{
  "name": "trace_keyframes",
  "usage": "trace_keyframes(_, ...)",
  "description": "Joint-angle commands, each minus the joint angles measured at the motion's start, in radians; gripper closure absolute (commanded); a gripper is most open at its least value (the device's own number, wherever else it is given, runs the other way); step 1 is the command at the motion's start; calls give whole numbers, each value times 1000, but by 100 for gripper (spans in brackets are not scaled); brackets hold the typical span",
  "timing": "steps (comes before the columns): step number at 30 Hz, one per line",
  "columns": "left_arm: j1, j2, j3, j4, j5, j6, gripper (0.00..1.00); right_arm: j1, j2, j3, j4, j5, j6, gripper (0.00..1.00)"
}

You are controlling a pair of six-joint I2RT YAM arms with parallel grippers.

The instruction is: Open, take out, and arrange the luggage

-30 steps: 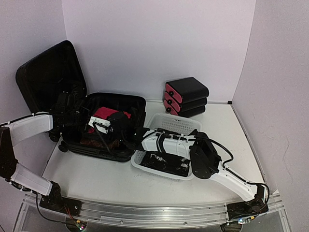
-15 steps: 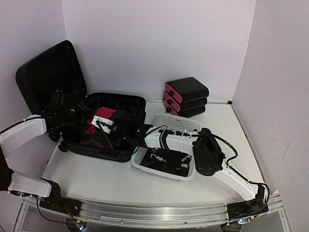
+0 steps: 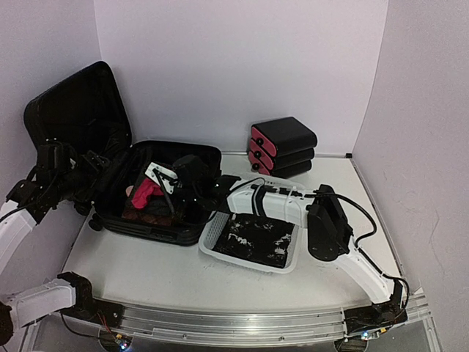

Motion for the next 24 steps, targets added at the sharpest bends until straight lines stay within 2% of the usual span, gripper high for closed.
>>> trace_keyframes(1, -1, -75, 20, -37, -106, 104, 25, -3, -147, 97, -101, 43, 92, 100)
trace_keyframes(6, -2, -89, 14, -55, -81, 112, 25, -10, -202, 189, -283, 54, 146, 100)
trace_keyframes(12, -2, -87, 0, -55, -50, 111, 26, -12, -329, 187, -422, 54, 163, 100)
trace_keyframes(20, -2, -90, -17, -55, -4, 99, 26, -49, -515, 102, -555, 26, 203, 100)
trace_keyframes(24, -1, -101, -26, -56, 13, 98, 26, -89, -606, 8, -566, 6, 201, 100)
